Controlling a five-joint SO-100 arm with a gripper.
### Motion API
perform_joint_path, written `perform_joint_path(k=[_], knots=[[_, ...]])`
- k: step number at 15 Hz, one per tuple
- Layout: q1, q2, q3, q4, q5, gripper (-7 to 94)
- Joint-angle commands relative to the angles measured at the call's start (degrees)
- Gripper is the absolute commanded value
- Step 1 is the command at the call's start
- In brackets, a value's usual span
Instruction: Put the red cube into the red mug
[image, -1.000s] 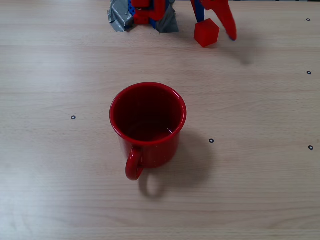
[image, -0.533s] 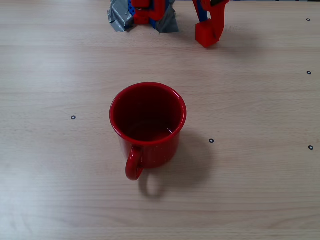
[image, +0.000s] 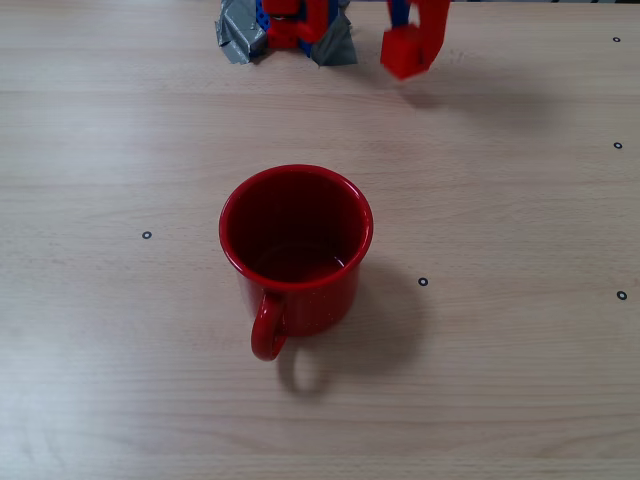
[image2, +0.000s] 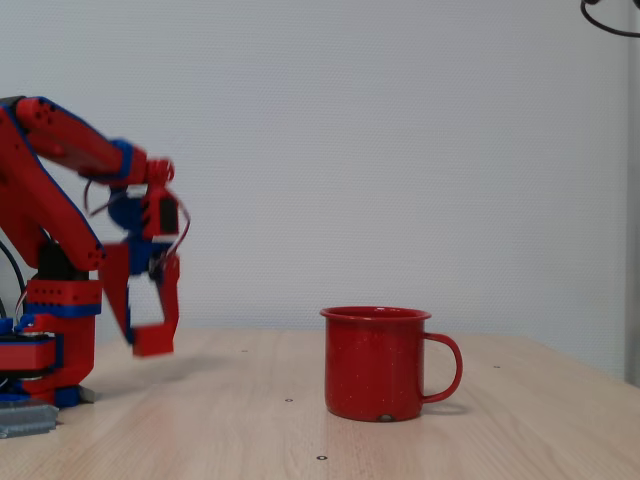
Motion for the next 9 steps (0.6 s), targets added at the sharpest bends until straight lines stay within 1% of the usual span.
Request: perform_joint_path(k=[1,4,5,9], knots=[[2.9,-1.49,-14.06,9.84,-2.72,0],[9.93,-6.77,-34.01,21.27,-10.72,0],[13.01,-8.26,-39.55,23.12,-13.54,0],[27.6,-12.39,-51.86,23.64,-24.26,0]])
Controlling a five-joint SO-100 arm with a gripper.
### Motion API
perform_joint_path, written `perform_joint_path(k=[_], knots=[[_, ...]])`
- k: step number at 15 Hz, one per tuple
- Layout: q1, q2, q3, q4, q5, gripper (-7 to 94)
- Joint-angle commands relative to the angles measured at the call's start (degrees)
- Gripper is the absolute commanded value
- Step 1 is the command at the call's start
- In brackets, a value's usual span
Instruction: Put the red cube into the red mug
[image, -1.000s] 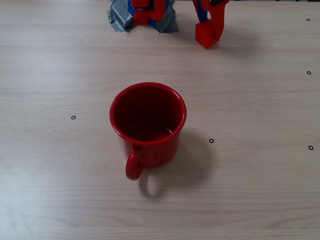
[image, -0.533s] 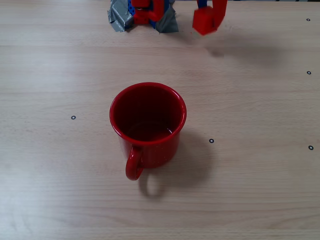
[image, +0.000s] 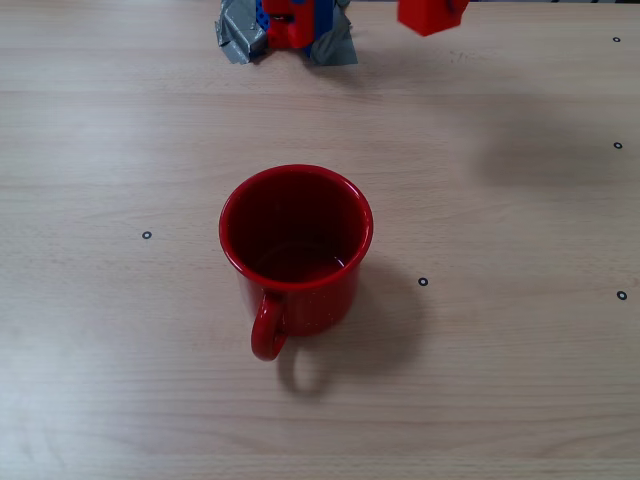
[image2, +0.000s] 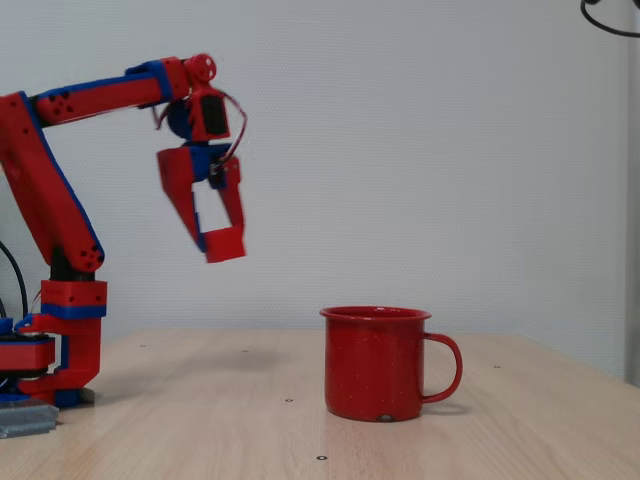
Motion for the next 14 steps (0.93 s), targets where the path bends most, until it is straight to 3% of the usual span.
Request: perform_joint_path(k=[1,3,6,10,14], knots=[[6.68,0.53,-9.4,0.79,-5.1,0],[14.41,-0.26,-14.15,-0.35,-10.81,0],[21.09,-0.62,-17.67,-7.29,-17.84,0],[28.21,-5.27,-17.4,-15.56,-20.3,0],[33.84,-14.77,-16.96,-21.71,-17.05,0]])
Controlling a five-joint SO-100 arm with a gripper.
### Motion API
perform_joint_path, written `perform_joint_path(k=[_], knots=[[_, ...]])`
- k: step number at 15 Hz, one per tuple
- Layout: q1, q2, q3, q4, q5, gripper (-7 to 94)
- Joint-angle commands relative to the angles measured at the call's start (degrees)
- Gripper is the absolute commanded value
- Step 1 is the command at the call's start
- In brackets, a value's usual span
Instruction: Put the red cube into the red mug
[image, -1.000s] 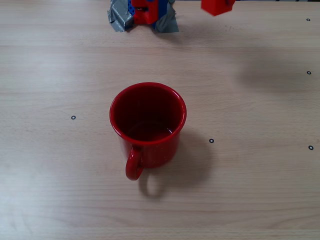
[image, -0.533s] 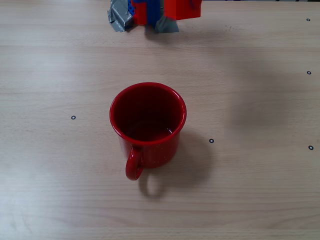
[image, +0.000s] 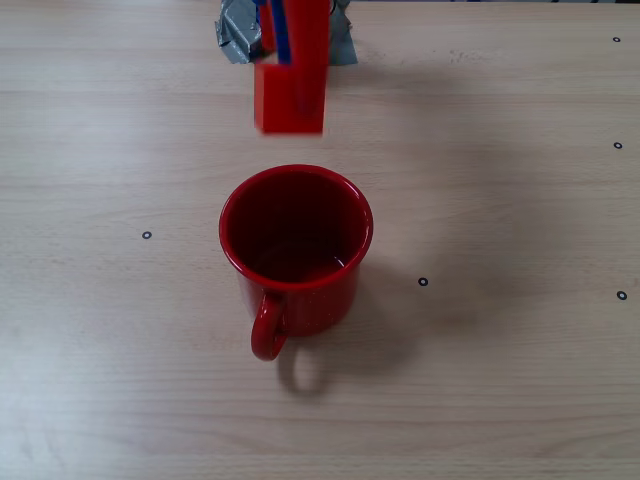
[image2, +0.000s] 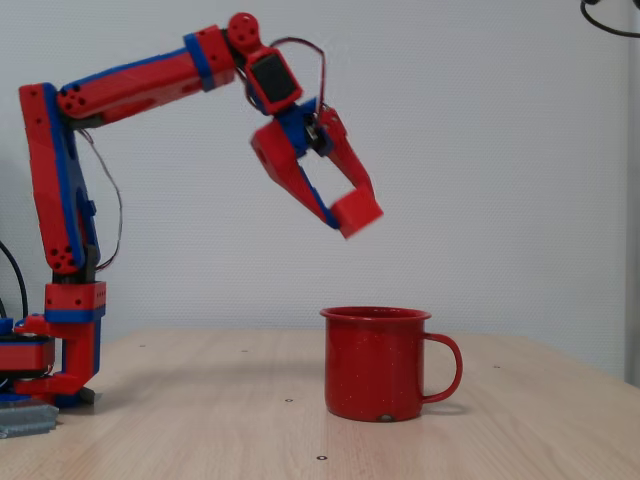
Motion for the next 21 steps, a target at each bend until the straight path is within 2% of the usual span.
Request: perform_joint_path(k=[1,6,13,14,16,18,21], knots=[[1.67,-1.93,-3.96,-2.72,0.79,0],[0.35,-12.66,-7.73,-4.39,3.43,0],[-2.99,-12.92,-4.66,-5.54,5.63,0],[-3.08,-12.83,-4.48,-4.92,5.89,7],[-3.08,-11.78,-2.46,-4.04,6.24,30],[-3.08,-10.81,-0.62,-5.27,7.38,42],[-3.25,-10.63,-1.23,-5.54,8.53,48]])
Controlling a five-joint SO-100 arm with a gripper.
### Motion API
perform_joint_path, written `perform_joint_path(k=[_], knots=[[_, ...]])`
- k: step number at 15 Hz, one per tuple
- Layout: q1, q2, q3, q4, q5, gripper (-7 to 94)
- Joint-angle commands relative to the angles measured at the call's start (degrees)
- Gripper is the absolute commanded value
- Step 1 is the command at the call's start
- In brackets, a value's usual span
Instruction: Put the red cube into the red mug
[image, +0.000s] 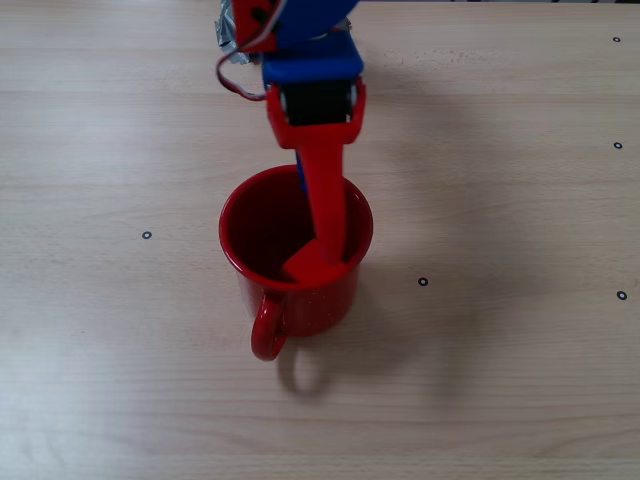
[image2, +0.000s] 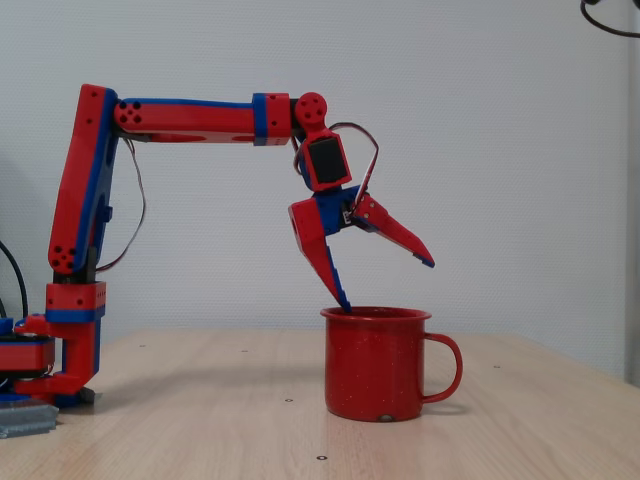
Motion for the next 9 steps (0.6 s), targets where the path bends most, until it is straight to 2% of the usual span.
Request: perform_joint_path(k=[1,4,6,8,9], knots=[[-1.05,6.68,-2.02,-0.7,1.67,48],[-1.05,7.12,-1.85,-2.46,1.76,47],[-0.53,8.0,-1.49,-4.48,1.41,39],[-0.53,9.49,-2.2,-6.86,0.53,26],[-0.53,10.55,-2.29,-8.88,0.18,10]])
